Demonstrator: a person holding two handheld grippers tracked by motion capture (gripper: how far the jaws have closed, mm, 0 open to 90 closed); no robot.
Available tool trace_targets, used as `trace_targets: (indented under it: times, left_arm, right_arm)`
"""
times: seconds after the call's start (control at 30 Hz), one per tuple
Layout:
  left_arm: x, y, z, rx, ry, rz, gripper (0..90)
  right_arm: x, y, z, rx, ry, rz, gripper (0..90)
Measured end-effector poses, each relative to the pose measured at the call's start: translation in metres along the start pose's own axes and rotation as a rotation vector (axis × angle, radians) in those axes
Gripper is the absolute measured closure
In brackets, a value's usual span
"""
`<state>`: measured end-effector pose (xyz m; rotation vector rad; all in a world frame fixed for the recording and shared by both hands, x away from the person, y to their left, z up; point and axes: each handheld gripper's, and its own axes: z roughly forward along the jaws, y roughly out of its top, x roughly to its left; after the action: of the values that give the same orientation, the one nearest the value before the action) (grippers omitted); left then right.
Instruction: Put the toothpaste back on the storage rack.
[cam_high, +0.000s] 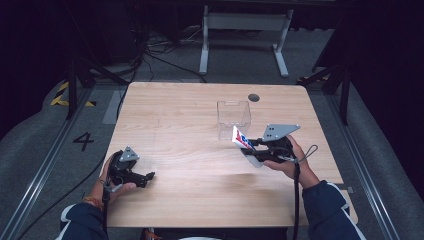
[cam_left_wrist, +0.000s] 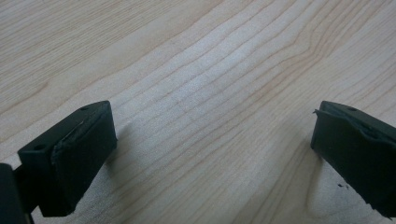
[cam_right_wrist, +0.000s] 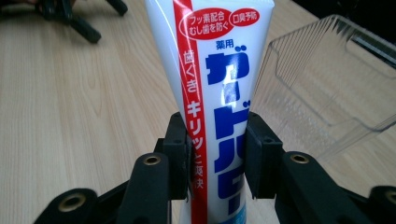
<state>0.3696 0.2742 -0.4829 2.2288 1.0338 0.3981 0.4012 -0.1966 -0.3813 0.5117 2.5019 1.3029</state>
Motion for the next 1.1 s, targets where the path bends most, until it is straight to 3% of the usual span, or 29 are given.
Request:
trace_targets:
  times: [0.33,0.77,1.1]
  left_arm:
    - [0.0,0.0,0.0,0.0,0.0,0.0,0.6]
    - [0.0,0.0,0.0,0.0,0.001,0.002,0.7]
    - [0.0,0.0,0.0,0.0,0.003,0.004,0.7]
  right_arm:
    - [-0.004,0.019,-0.003,-0.074,-0.046,0.003,67.0]
    - [-0.016,0.042,-0.009,-0.11,-0.097,0.007,67.2]
    - [-0.031,0.055,-0.009,-0.129,-0.136,0.046,67.3]
